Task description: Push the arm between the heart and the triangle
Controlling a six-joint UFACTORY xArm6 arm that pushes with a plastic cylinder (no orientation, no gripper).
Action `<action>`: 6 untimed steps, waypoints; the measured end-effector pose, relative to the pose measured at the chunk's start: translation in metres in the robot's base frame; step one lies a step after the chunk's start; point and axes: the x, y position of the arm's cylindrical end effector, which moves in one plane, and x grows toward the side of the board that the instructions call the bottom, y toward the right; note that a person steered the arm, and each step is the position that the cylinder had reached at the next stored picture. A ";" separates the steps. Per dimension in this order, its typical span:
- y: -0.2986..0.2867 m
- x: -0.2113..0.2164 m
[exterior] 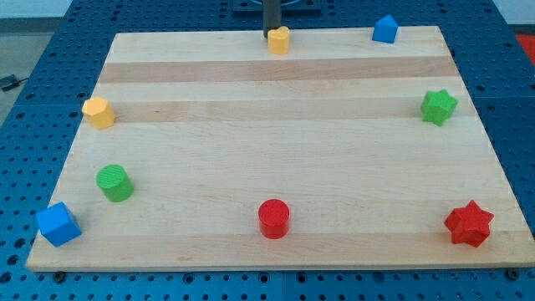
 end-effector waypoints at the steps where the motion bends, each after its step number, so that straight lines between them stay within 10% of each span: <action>1: -0.063 0.032; 3: 0.041 0.150; 6: 0.101 0.025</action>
